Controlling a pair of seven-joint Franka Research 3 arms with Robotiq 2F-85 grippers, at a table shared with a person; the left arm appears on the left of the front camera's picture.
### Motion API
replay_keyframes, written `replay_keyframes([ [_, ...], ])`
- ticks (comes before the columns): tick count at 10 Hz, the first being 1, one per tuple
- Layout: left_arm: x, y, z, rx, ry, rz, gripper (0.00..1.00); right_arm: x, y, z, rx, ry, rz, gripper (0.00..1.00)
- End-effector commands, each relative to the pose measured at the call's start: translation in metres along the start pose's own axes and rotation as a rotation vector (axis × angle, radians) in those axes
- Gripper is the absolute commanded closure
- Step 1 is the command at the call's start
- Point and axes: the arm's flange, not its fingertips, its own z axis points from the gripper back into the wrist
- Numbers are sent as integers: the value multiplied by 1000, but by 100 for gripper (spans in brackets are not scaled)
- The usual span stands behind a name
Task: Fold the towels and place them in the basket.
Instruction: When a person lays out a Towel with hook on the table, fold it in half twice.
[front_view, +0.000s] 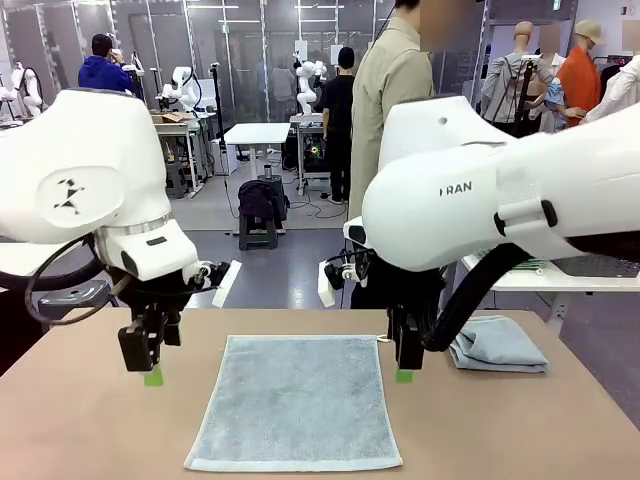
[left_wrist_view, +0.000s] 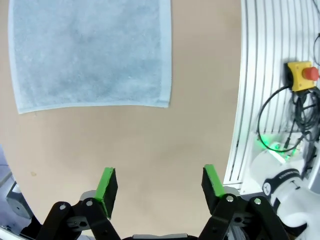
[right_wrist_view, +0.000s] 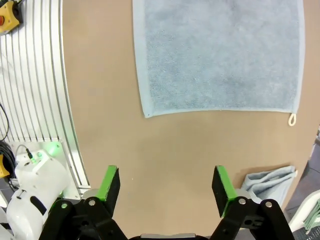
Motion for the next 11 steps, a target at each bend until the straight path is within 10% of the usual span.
replay_keyframes([
  [1, -4, -17, -14, 43, -25, 27, 0, -3, 9, -17, -20, -34, -31, 0],
  [11, 22, -22, -147, 3, -48, 26, 0, 10, 4, -135, 30, -9, -96, 0],
])
